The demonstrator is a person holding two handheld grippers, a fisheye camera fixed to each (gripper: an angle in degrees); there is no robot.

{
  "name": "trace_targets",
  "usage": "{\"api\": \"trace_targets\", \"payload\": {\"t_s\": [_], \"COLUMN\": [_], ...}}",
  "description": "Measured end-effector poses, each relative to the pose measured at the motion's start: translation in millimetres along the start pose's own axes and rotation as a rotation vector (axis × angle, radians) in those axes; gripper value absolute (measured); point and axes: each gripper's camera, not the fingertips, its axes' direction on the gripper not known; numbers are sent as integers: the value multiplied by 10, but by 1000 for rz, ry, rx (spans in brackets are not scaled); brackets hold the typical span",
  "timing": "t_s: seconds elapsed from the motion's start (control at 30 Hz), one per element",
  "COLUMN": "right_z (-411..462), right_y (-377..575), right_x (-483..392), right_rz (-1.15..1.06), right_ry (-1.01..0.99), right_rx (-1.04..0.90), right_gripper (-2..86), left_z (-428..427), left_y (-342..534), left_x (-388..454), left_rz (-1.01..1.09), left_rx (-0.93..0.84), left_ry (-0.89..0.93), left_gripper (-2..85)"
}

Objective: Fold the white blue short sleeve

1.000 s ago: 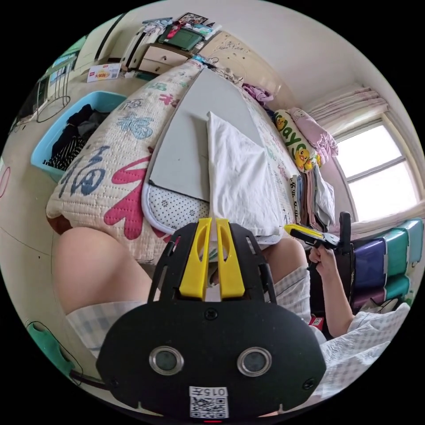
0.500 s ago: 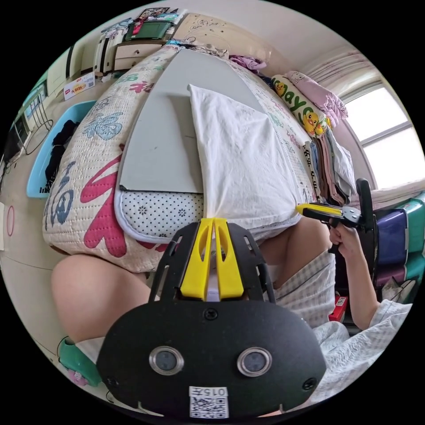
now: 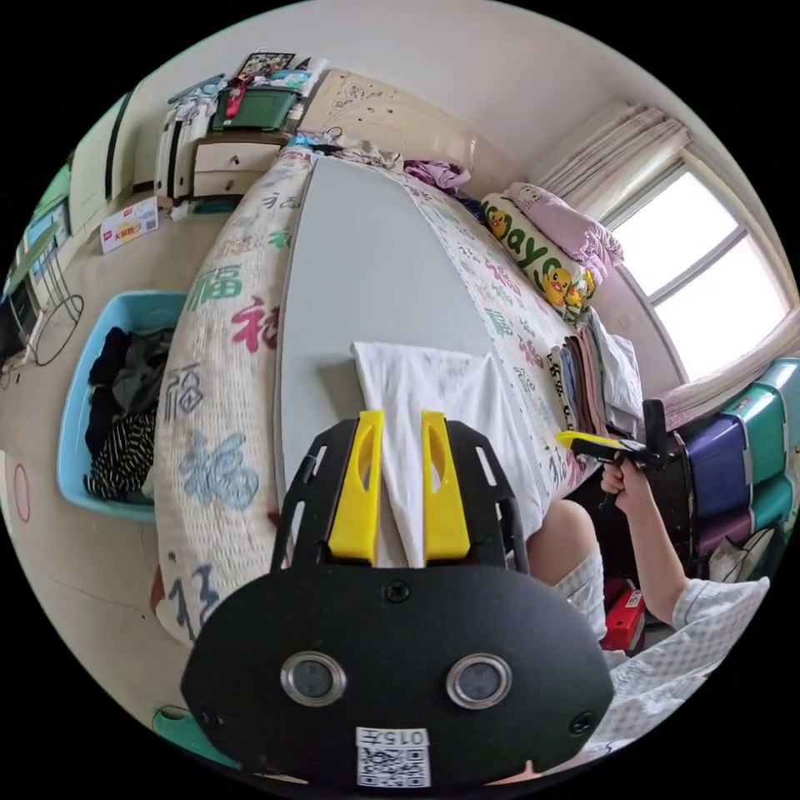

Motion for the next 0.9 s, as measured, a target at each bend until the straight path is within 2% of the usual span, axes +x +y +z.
{"api": "trace_targets", "payload": {"t_s": [0.1,0.27,0.43,0.5,0.6,0.67,0.77,0.9], "right_z": [407,1123,1393,1481,1634,1673,1601,1688], "right_y": [-113,7,311,379,431,452,474,273], "right_x": [-36,12,207,273,409,586,1045,1615], "right_rz": [-36,-60,-81,-92,-88,-68,3,29], "right_ry": [2,46,93,105,96,47,-74,-230], "right_rx": [-43,-145,-91,-92,-108,-97,22,141], "right_gripper": [69,57,8,5,7,13,39,83], "left_z": [296,1129,1673,1760,1740,1503,1049,787], "left_y": [-429,-980,-1185,-1211,-1223,-1185,-1028,-819], "left_x": [194,597,629,580,484,390,114,-407], "left_rz": [72,187,187,177,142,133,94,-24], "left_rx": [-20,-177,-275,-291,-271,-195,-53,33], "left_ry": [57,75,-57,-58,-2,75,139,146], "left_gripper": [61,33,1,-2,-1,10,50,116]}}
